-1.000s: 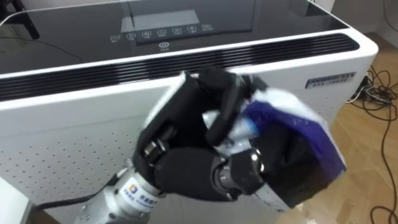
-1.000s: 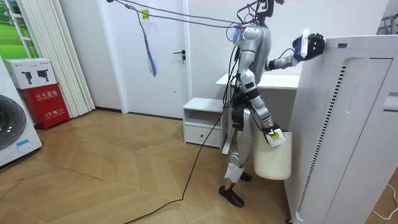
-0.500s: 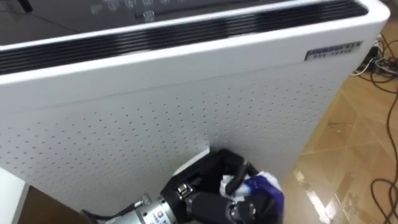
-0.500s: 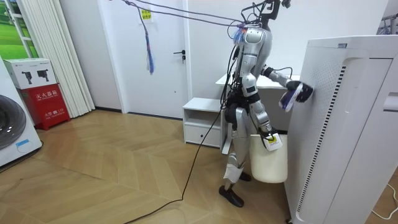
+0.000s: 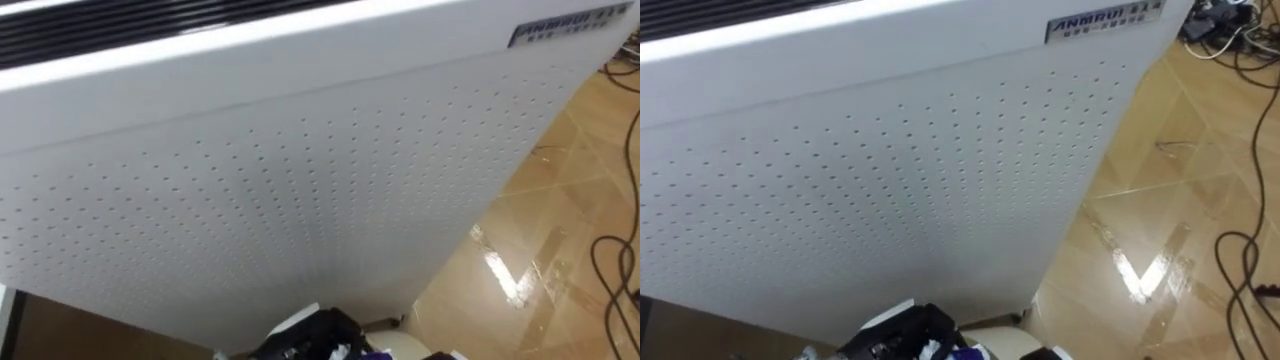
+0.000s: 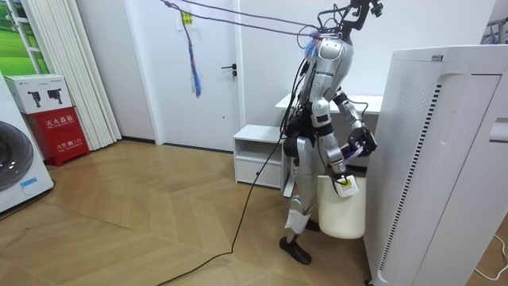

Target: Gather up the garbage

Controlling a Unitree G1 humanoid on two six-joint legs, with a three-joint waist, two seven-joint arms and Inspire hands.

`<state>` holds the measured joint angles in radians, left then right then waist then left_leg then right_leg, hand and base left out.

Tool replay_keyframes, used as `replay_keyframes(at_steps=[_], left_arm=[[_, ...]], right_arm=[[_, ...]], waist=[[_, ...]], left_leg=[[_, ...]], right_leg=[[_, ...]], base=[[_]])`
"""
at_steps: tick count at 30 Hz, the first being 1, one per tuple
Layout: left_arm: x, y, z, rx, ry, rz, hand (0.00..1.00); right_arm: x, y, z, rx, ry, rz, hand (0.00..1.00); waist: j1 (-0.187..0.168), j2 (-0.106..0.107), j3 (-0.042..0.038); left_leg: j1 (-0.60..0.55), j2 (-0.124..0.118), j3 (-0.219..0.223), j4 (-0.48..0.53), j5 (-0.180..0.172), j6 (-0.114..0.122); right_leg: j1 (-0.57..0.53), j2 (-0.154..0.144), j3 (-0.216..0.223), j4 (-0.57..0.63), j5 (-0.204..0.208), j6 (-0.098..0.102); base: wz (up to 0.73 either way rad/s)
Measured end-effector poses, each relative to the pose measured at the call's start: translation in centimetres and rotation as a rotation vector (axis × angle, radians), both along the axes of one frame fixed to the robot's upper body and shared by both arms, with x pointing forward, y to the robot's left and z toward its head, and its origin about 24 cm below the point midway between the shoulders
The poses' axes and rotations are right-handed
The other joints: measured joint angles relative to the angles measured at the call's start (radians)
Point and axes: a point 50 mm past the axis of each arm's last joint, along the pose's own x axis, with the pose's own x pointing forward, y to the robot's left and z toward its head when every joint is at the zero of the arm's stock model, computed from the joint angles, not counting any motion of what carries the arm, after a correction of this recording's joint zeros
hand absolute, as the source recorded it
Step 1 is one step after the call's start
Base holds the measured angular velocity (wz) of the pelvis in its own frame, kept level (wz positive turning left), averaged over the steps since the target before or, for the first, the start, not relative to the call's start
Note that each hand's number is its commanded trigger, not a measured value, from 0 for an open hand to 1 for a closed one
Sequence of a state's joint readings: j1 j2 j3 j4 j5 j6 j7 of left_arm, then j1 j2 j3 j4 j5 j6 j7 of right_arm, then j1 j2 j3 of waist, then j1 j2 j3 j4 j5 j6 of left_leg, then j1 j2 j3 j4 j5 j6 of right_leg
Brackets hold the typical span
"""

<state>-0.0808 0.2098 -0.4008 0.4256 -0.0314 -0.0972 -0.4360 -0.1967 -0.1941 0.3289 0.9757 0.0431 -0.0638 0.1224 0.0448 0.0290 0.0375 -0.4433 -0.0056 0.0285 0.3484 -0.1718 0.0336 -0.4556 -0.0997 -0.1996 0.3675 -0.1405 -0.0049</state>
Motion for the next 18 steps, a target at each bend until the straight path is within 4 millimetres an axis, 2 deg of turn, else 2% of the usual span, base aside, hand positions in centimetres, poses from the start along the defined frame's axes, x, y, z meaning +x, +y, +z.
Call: replay_keyframes(at_steps=[6, 15, 16, 17, 18], left_arm=[[-0.1, 0.6, -0.8, 0.089, -0.012, 0.038, 1.0], [0.1, 1.1, -0.9, 0.154, -0.063, 0.082, 0.99], [0.0, 1.2, -1.0, 0.158, -0.062, 0.087, 0.83], [0.0, 1.2, -1.2, 0.16, -0.058, 0.089, 0.18], [-0.1, 1.4, -1.4, 0.168, -0.049, 0.091, 0.0]], right_arm=[[0.7, 0.3, 0.4, 0.012, -0.024, -0.019, 1.0], [0.9, 0.2, 0.6, 0.011, -0.048, -0.05, 1.0], [1.0, 0.2, 0.6, 0.016, -0.05, -0.056, 1.0], [1.0, 0.2, 0.6, 0.019, -0.05, -0.058, 1.0], [1.0, 0.2, 0.6, 0.029, -0.05, -0.068, 1.0]], waist=[[-0.011, -0.011, 0.0039], [-0.012, -0.01, 0.0037], [-0.011, -0.01, 0.0026], [-0.011, -0.01, 0.002], [-0.011, -0.01, 0.0019]], left_leg=[[-0.052, -0.003, 0.002, 0.016, 0.003, 0.003], [-0.063, -0.003, 0.006, 0.033, 0.003, 0.004], [-0.067, -0.003, 0.009, 0.035, 0.004, 0.005], [-0.069, -0.003, 0.011, 0.036, 0.005, 0.006], [-0.072, -0.003, 0.013, 0.039, 0.005, 0.007]], right_leg=[[-0.052, -0.004, 0.001, 0.013, 0.0, 0.0], [-0.056, -0.005, -0.003, 0.026, 0.0, 0.0], [-0.06, -0.005, -0.003, 0.03, 0.0, 0.0], [-0.063, -0.005, -0.002, 0.032, 0.0, 0.0], [-0.068, -0.005, -0.001, 0.036, 0.0, 0.0]], base=[[0.01], [0.02], [0.03], [0.0], [0.0]])
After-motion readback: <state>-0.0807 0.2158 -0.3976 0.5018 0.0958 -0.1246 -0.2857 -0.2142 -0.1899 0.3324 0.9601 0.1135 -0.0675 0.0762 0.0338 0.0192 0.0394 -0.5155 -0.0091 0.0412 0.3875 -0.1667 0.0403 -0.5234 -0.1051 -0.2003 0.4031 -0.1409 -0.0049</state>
